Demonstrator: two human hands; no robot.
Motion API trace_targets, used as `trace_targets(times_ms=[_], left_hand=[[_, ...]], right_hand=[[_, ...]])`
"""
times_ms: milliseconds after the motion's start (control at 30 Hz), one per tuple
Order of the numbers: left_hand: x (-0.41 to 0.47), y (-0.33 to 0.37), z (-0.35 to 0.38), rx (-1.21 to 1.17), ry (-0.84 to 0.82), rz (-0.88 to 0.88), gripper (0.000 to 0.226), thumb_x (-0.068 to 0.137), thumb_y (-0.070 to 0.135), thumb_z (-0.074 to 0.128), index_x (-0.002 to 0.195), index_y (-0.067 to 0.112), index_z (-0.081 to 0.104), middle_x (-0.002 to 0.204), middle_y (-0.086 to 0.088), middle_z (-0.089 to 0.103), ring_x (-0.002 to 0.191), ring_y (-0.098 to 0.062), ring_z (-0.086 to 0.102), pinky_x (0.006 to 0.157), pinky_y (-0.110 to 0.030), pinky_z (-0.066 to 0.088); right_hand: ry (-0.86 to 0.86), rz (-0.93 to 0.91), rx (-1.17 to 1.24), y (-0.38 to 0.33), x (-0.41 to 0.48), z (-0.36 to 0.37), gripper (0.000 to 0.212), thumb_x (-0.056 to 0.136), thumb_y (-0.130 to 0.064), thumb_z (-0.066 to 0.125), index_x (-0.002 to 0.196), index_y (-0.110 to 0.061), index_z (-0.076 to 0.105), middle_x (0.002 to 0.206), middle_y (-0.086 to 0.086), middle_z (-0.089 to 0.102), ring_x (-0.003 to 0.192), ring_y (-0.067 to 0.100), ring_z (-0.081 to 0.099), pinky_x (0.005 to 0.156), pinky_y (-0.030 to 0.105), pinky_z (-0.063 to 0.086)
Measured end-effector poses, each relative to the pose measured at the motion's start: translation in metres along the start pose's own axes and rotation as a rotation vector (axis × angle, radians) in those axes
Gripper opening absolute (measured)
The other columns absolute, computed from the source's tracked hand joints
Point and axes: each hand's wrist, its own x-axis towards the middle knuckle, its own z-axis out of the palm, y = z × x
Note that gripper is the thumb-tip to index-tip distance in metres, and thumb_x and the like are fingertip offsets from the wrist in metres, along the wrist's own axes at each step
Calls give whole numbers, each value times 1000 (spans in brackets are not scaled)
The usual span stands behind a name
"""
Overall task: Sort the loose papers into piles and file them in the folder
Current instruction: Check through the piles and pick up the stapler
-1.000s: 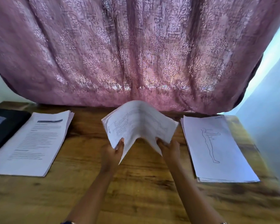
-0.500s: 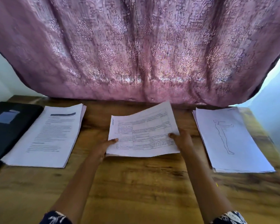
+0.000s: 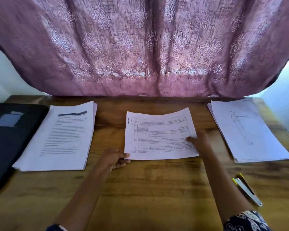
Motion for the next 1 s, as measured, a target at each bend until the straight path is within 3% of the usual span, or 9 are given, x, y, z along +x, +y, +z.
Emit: trace_targets(times_ms=[100,200,267,367,433,567,667,833,1000], left_hand=[[-1,3,3,-6,-3,-2,12,84,0,70,95,-1,65,77,-9,74,58,-12,70,49,-21,55],[-3,3,2,-21,-14,-10,12,84,-1,70,94,-2,65,74,-9,73,57,-12,70,49,-20,55],[-3,4,1,-36,-12,-24,10,83,-2,70,93,-2,65,71,-9,73,56,-13,70,48,-21,55],[0,4,2,-59,-5,-34,7,83,-4,69,88,0,64,65,-9,72,54,-12,69,48,-21,56],[1,4,2,-55,-6,-30,7,83,-4,69,87,0,64,66,-9,72,54,-12,69,49,-21,56],[2,5,3,-49,-5,-24,6,83,-3,69,86,0,65,67,-9,73,55,-13,70,51,-22,57],[2,5,2,-57,-3,-31,6,83,-3,69,87,-1,65,67,-9,73,56,-13,70,52,-22,57],[5,4,0,-69,5,-56,6,81,-3,70,85,-3,65,67,-11,72,56,-13,70,51,-22,57],[7,3,1,-84,20,-49,7,80,-4,71,86,-3,66,70,-13,73,57,-15,70,52,-22,57]], right_hand=[[209,33,-361,-13,-15,12,53,83,-24,71,128,-6,51,127,13,58,110,31,56,83,37,45],[364,-47,-645,-34,-44,45,75,88,-36,64,146,-9,26,148,12,37,135,29,35,105,44,30],[202,-288,-609,-43,-58,85,70,94,-40,54,149,-9,24,154,7,29,142,24,27,113,42,21],[-228,-541,-886,-30,-66,132,73,96,-60,21,154,-18,6,161,-2,0,149,18,1,118,43,3],[-202,-511,-960,-14,-50,117,72,94,-65,9,153,-25,-4,160,-5,-9,148,16,-6,117,43,-2],[86,-295,-917,14,-18,54,74,94,-61,8,154,-18,5,161,0,4,148,17,4,117,47,5],[187,-183,-873,-7,-6,62,66,99,-40,30,153,-7,9,160,9,11,148,20,8,117,49,4],[-250,-743,-936,-66,-14,167,61,100,-41,34,153,-16,16,160,1,14,147,14,11,116,45,12],[-96,-571,-973,-51,39,127,63,99,-52,25,153,-22,14,161,-3,11,148,16,8,116,50,8]])
